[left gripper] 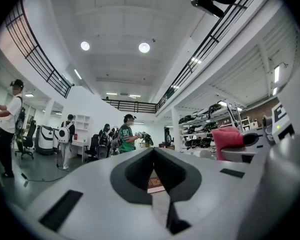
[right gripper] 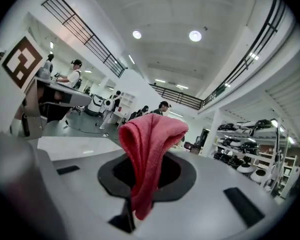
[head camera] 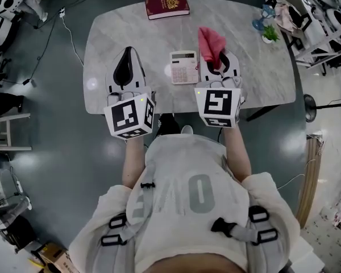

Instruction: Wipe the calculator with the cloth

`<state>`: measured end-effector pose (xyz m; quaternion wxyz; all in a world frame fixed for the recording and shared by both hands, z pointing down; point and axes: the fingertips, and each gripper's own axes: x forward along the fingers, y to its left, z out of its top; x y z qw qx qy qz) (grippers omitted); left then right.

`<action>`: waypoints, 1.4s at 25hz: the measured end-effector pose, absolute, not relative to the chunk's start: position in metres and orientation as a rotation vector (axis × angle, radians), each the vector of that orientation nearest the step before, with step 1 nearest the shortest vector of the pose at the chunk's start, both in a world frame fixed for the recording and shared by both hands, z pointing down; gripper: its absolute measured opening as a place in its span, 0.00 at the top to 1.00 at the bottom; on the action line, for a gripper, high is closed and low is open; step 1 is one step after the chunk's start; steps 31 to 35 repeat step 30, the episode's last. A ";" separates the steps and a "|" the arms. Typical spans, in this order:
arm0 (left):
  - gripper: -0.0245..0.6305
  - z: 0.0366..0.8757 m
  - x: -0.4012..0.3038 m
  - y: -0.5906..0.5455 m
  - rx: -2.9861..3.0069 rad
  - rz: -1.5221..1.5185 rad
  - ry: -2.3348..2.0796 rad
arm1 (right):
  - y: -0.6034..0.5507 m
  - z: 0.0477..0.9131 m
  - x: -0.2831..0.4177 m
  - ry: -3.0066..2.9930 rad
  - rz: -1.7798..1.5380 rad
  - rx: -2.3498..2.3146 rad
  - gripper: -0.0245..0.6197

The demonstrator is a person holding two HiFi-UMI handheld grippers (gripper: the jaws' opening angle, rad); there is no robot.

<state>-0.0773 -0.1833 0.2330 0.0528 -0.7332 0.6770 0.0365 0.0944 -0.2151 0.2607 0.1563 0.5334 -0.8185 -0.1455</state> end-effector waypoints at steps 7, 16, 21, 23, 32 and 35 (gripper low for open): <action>0.93 0.228 -0.082 -0.179 -2.209 0.128 2.064 | -0.207 0.262 0.106 -2.386 -0.334 1.566 0.88; 0.93 0.228 -0.077 -0.180 -2.226 0.135 2.054 | -0.208 0.267 0.109 -2.420 -0.274 1.555 0.88; 0.93 0.226 -0.074 -0.182 -2.226 0.133 2.044 | -0.208 0.269 0.111 -2.409 -0.283 1.551 0.88; 0.93 0.225 -0.073 -0.182 -2.228 0.132 2.040 | -0.209 0.269 0.113 -2.414 -0.269 1.553 0.88; 0.93 0.225 -0.065 -0.190 -2.234 0.117 2.021 | -0.217 0.275 0.121 -2.405 -0.248 1.557 0.88; 0.93 0.225 -0.065 -0.190 -2.234 0.117 2.021 | -0.217 0.275 0.121 -2.405 -0.248 1.557 0.88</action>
